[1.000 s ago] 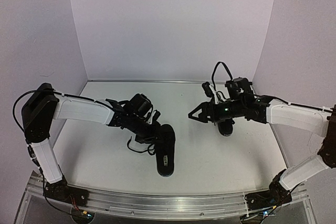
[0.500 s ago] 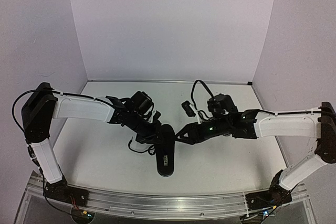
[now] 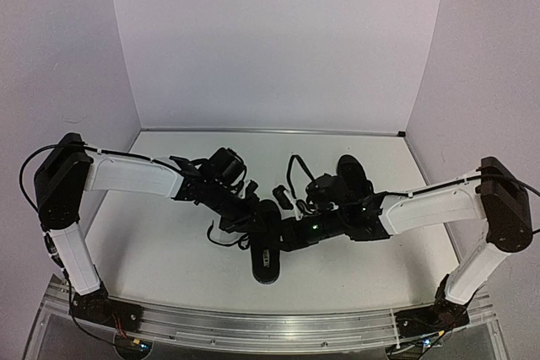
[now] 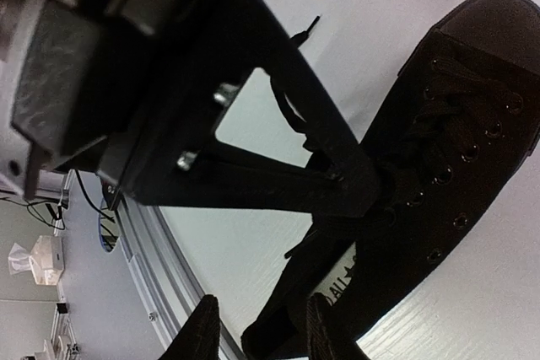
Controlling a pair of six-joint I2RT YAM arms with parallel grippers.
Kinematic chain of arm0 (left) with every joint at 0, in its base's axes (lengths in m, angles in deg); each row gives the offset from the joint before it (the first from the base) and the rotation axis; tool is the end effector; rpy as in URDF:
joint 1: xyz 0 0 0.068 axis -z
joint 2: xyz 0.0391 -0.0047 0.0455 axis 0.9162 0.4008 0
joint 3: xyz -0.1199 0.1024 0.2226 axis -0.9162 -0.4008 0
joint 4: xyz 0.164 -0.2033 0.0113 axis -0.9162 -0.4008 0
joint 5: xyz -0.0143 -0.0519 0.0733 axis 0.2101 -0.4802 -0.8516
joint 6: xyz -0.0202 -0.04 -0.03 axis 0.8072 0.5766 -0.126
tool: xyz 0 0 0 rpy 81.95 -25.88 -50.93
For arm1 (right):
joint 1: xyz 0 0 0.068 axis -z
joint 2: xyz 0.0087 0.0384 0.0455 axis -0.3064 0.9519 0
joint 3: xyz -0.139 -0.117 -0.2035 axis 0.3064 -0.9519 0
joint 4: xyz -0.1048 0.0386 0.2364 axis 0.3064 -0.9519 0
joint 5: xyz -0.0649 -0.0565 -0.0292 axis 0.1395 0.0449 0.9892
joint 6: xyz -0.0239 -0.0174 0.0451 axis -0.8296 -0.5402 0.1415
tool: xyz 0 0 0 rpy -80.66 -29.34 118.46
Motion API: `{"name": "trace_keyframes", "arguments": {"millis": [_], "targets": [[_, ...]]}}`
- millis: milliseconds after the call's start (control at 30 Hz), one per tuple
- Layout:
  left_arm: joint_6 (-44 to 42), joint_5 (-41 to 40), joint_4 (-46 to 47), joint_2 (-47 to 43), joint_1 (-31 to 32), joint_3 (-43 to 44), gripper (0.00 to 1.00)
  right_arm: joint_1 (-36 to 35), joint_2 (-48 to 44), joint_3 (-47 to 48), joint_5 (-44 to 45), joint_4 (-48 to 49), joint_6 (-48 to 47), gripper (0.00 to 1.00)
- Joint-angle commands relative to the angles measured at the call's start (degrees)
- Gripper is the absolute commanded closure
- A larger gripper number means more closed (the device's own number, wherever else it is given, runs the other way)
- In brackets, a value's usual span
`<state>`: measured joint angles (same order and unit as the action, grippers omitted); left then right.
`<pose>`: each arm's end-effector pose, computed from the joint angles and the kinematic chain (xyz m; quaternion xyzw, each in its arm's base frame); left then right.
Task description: Tie the shoes
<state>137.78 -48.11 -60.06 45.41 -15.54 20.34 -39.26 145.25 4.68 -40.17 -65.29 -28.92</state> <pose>0.2237 -0.3010 0.1894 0.0620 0.9226 -0.3807 0.0082 0.1763 0.3005 0.1900 -0.2750 0.8243 0.4595 0.1838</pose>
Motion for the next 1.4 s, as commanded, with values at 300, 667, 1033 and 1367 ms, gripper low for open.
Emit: {"name": "trace_keyframes", "arguments": {"millis": [300, 667, 1033, 1367], "targets": [[1.4, 0.4, 4.4, -4.3, 0.0, -1.3, 1.00, -0.4, 5.5, 4.6, 0.9, 4.5, 3.0, 0.68], [1.6, 1.0, 5.4, -4.8, 0.0, -2.6, 1.00, -0.5, 7.5, 5.6, 1.7, 5.2, 5.3, 0.72], [1.4, 0.8, 5.8, -5.6, 0.0, -3.4, 1.00, -0.4, 6.1, 4.0, 3.5, 4.3, 6.9, 1.00], [-1.4, -3.9, 3.4, -9.6, -1.2, -3.1, 0.69, -0.4, -0.8, -0.2, 5.3, 0.6, 7.6, 1.00]]}}
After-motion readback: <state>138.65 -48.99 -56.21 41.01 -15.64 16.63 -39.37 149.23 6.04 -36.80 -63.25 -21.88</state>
